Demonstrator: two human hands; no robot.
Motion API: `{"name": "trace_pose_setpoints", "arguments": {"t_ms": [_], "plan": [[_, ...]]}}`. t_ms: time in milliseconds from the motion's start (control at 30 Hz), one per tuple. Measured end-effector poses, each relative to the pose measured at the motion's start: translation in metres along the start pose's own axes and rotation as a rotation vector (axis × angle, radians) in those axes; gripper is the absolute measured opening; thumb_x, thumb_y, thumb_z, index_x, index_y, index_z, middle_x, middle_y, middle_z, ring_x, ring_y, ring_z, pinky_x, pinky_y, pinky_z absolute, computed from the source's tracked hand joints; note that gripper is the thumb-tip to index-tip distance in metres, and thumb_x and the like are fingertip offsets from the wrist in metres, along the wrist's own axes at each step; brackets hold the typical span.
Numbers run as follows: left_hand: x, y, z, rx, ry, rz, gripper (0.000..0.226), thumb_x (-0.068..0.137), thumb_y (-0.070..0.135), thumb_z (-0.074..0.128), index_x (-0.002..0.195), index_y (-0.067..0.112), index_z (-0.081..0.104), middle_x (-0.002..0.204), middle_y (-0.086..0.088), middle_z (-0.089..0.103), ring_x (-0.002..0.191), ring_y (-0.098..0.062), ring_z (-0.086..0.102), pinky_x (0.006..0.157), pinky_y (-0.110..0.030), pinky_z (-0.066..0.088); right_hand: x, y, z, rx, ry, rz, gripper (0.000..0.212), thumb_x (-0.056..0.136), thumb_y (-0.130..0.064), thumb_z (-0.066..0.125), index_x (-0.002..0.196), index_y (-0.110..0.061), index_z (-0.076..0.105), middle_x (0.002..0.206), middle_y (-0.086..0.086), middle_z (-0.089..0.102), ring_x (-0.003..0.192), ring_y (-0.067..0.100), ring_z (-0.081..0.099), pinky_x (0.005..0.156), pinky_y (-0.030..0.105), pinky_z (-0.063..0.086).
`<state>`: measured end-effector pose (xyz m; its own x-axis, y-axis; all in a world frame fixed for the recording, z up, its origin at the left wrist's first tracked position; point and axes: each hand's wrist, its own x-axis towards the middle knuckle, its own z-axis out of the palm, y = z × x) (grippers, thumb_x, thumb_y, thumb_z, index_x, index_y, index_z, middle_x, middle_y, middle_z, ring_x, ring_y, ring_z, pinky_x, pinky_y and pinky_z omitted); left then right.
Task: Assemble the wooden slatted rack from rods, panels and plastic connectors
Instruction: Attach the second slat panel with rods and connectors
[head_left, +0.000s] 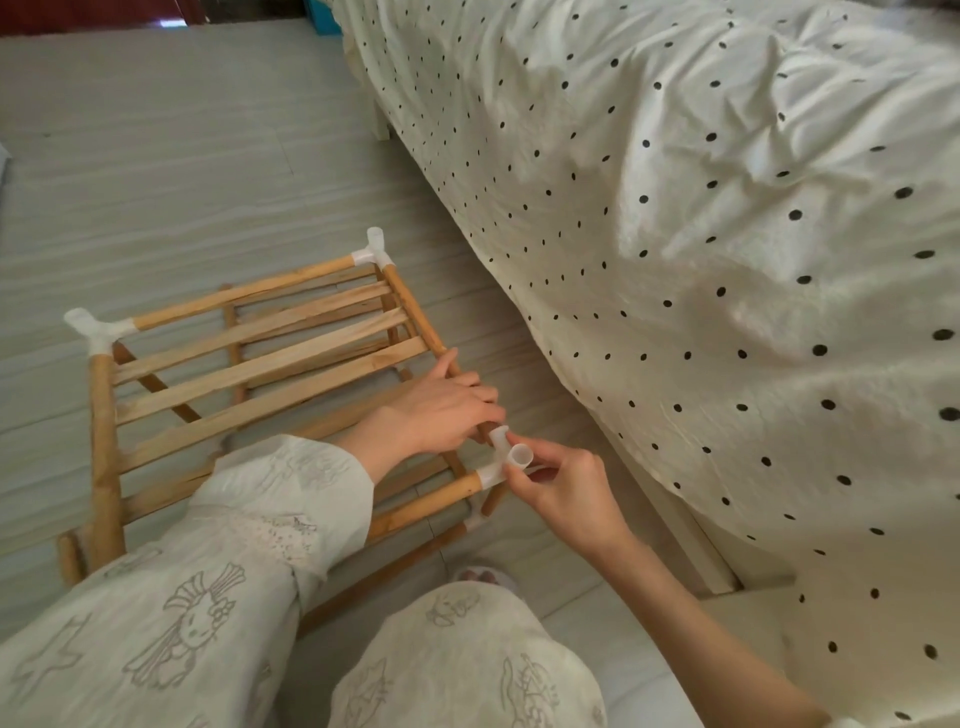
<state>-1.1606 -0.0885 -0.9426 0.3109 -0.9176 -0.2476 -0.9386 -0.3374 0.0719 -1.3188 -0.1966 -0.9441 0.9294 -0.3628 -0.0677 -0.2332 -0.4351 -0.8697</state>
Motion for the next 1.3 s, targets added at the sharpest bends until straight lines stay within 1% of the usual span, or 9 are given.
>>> {"name": "trace_pose_setpoints", "arguments": {"t_ms": [100, 300, 467, 567, 633, 833, 1000, 1133, 1300], "plan": [[0.000, -0.007, -0.005, 0.009, 0.036, -0.005, 0.017, 0.093, 0.021, 0.052, 0.103, 0.034, 0.055, 0.101, 0.013, 0.049, 0.108, -0.011, 0.043, 0.116, -0.051, 0.000, -0.003, 0.001, -0.002, 0.041, -0.013, 0.002, 0.015, 0.086, -0.021, 0.067, 0.094, -0.011, 0.073, 0.070, 0.001, 0.071, 0.069, 0.003, 0.064, 0.070, 0.018, 0.049], [-0.001, -0.006, -0.015, -0.015, -0.018, 0.005, 0.014, 0.093, 0.025, 0.053, 0.105, 0.030, 0.058, 0.103, 0.010, 0.051, 0.107, -0.012, 0.044, 0.115, -0.052, 0.003, -0.001, -0.002, -0.003, 0.062, -0.061, 0.039, 0.011, 0.084, -0.013, 0.067, 0.094, -0.014, 0.073, 0.068, -0.011, 0.070, 0.072, -0.003, 0.064, 0.075, 0.015, 0.051], [-0.002, 0.000, -0.008, -0.037, 0.018, 0.012, 0.019, 0.093, 0.019, 0.054, 0.108, 0.028, 0.061, 0.107, 0.009, 0.054, 0.107, -0.013, 0.044, 0.116, -0.047, 0.001, -0.004, -0.001, -0.003, 0.092, -0.078, 0.034, 0.018, 0.083, -0.010, 0.068, 0.089, -0.027, 0.072, 0.075, 0.002, 0.073, 0.071, 0.000, 0.063, 0.073, 0.015, 0.050], [-0.002, -0.001, -0.010, -0.062, 0.011, 0.029, 0.020, 0.092, 0.021, 0.056, 0.110, 0.026, 0.062, 0.108, 0.008, 0.056, 0.104, -0.015, 0.043, 0.108, -0.034, 0.024, -0.003, 0.000, -0.003, 0.092, -0.077, 0.041, 0.011, 0.083, -0.009, 0.068, 0.091, -0.013, 0.074, 0.078, 0.004, 0.073, 0.072, 0.012, 0.067, 0.075, 0.027, 0.052], [-0.002, -0.003, -0.011, -0.112, -0.001, 0.019, 0.020, 0.091, 0.022, 0.057, 0.110, 0.025, 0.063, 0.108, 0.006, 0.056, 0.101, -0.015, 0.042, 0.094, -0.034, 0.037, -0.002, 0.001, -0.002, 0.098, -0.084, 0.048, 0.014, 0.083, -0.009, 0.068, 0.092, -0.017, 0.073, 0.082, 0.004, 0.074, 0.079, 0.020, 0.068, 0.076, 0.030, 0.052], [0.000, -0.002, -0.010, -0.140, -0.017, 0.031, 0.023, 0.090, 0.020, 0.059, 0.112, 0.024, 0.063, 0.108, 0.003, 0.056, 0.101, -0.015, 0.041, 0.091, -0.034, 0.038, 0.004, 0.002, -0.002, 0.080, -0.116, 0.030, 0.023, 0.083, -0.011, 0.069, 0.105, -0.013, 0.072, 0.081, -0.017, 0.070, 0.076, -0.010, 0.063, 0.073, 0.007, 0.045], [0.000, -0.005, -0.008, -0.136, -0.009, 0.025, 0.027, 0.088, 0.015, 0.061, 0.114, 0.024, 0.063, 0.108, 0.002, 0.057, 0.102, -0.017, 0.043, 0.092, -0.039, 0.041, 0.009, 0.003, 0.000, 0.072, -0.122, 0.017, 0.018, 0.082, -0.014, 0.069, 0.099, -0.018, 0.074, 0.087, -0.004, 0.074, 0.075, -0.005, 0.063, 0.074, 0.016, 0.050], [0.005, -0.010, -0.011, -0.164, 0.040, -0.033, 0.027, 0.088, 0.009, 0.059, 0.112, 0.019, 0.064, 0.107, 0.001, 0.058, 0.105, -0.018, 0.049, 0.090, -0.037, 0.044, 0.019, 0.003, 0.004, 0.043, -0.081, 0.003, 0.026, 0.086, -0.022, 0.066, 0.112, -0.020, 0.069, 0.087, -0.010, 0.072, 0.081, -0.003, 0.065, 0.077, 0.012, 0.049], [0.017, -0.040, -0.023, -0.174, 0.035, -0.106, 0.029, 0.091, 0.001, 0.051, 0.113, 0.015, 0.062, 0.110, -0.004, 0.058, 0.108, -0.023, 0.052, 0.091, -0.042, 0.044, 0.062, -0.001, 0.007, 0.083, -0.045, 0.076, 0.016, 0.084, -0.019, 0.068, 0.099, -0.023, 0.061, 0.091, -0.010, 0.067, 0.090, -0.001, 0.064, 0.082, 0.017, 0.048]]}}
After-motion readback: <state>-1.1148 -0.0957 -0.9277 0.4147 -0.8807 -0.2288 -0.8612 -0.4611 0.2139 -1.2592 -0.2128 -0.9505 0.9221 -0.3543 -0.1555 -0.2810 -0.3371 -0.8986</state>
